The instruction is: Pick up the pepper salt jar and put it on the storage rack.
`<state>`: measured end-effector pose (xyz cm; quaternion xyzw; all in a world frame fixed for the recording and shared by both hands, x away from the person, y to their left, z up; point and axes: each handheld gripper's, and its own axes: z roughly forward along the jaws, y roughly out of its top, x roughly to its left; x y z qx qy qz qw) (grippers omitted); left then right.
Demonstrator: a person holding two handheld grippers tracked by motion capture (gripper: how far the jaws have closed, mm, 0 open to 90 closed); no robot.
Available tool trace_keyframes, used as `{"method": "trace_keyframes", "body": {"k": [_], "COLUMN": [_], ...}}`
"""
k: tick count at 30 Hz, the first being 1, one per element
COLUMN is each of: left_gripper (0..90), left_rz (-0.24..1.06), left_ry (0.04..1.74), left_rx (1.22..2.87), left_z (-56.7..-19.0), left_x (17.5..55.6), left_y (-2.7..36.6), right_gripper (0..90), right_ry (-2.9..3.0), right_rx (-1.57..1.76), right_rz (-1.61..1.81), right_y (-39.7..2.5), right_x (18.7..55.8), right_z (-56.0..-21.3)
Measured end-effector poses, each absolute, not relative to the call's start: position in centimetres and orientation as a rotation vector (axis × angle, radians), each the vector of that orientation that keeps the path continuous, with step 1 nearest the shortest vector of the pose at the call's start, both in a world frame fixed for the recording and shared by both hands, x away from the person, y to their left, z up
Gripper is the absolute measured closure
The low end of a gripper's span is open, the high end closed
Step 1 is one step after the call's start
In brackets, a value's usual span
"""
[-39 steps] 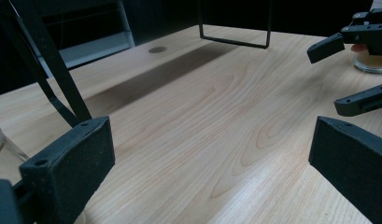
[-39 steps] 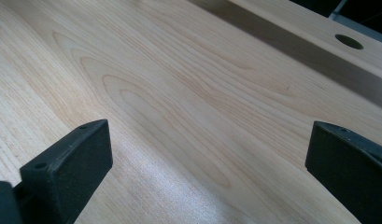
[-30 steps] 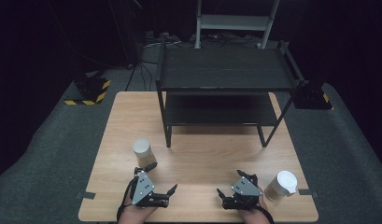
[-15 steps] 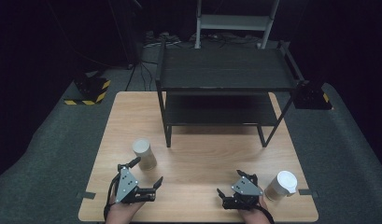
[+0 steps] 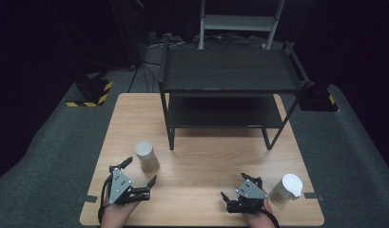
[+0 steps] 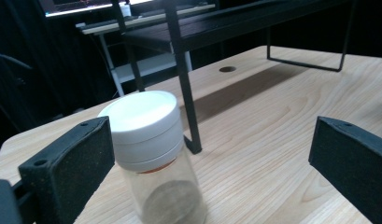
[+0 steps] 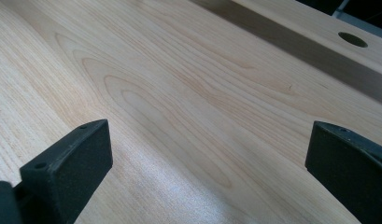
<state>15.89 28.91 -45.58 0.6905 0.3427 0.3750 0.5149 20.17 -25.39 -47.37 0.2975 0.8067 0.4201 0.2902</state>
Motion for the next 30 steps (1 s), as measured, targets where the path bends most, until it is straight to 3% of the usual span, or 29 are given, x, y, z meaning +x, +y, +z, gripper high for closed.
{"method": "trace_keyframes", "body": {"k": [30], "left_gripper": [0.4], "left_rz": [0.880], "left_ry": [0.948], "left_rx": [1.658], "left_z": [-45.2], "left_x": [20.1], "left_y": [29.4], "right_gripper": [0.0], "right_ry": [2.154], "right_rx": [0.785], "right_rz": [1.113], "right_y": [-25.3], "right_x": [20.1], "right_z": [-47.4]}}
